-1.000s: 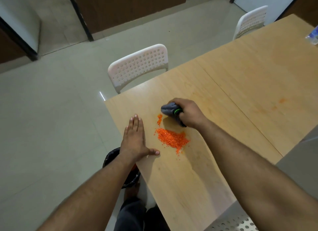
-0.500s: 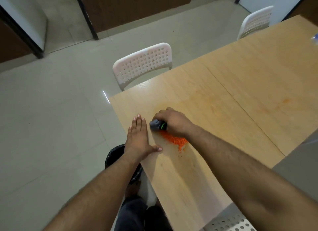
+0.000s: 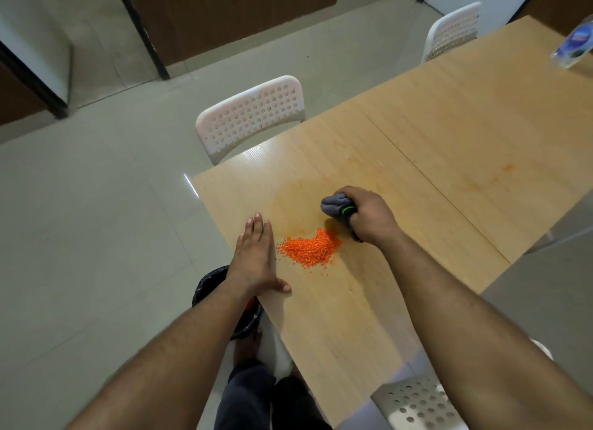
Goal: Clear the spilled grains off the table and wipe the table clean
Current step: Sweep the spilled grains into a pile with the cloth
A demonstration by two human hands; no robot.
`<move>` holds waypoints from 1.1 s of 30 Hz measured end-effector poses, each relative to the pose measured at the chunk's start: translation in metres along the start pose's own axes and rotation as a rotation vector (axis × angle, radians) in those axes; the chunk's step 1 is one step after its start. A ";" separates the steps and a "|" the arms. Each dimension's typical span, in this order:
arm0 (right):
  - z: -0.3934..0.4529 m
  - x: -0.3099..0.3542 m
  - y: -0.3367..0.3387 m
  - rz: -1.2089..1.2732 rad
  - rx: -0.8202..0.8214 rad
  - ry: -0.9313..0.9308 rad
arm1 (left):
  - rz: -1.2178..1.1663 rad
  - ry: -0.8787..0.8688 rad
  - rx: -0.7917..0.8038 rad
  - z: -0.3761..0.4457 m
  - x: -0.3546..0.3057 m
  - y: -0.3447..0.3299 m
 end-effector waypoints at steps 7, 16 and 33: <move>-0.019 -0.045 0.003 -0.050 -0.178 -0.223 | -0.035 -0.003 0.014 -0.002 -0.002 0.001; -0.034 -0.001 -0.055 -0.090 -0.044 -0.106 | -0.017 0.001 0.010 -0.004 -0.003 0.003; -0.082 -0.052 -0.024 0.060 -0.294 -0.421 | 0.035 -0.071 0.075 -0.002 0.004 -0.005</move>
Point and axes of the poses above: each hand's wrist, its own z-axis towards the middle knuckle, its own y-axis out of the back of the hand, x = y × z, the point moved 10 cm from there along z, towards the middle knuckle, and after that the axes turned 6 degrees about -y, right-handed, at the moved point
